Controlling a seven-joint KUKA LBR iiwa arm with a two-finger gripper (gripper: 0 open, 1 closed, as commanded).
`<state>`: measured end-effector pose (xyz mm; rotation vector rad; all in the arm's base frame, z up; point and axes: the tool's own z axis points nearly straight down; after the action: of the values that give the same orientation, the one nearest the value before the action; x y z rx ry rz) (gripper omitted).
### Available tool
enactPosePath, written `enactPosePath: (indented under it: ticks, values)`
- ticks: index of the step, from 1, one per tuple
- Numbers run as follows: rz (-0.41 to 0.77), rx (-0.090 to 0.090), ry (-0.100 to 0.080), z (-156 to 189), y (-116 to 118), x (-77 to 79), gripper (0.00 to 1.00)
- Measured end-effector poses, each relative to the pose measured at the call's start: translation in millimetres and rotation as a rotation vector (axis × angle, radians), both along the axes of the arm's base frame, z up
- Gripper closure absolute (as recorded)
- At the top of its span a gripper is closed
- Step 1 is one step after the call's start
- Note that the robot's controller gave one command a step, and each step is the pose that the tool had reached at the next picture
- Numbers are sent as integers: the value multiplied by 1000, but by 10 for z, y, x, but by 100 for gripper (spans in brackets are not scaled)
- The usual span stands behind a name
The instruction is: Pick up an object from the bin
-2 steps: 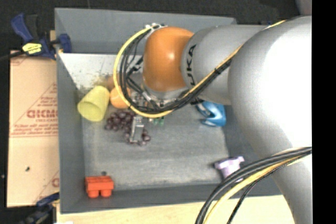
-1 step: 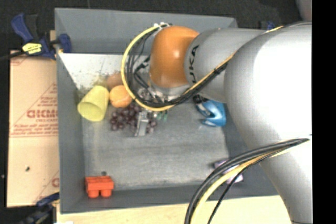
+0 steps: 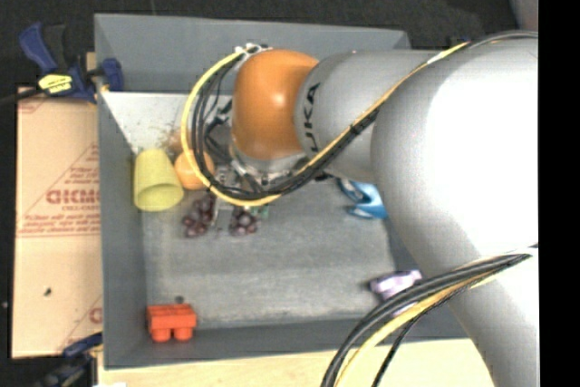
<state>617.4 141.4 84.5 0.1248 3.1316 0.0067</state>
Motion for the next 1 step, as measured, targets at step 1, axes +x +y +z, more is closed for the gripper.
enactPosePath:
  ticks: [1]
  values:
    - [0,0,0,0,0,0,100]
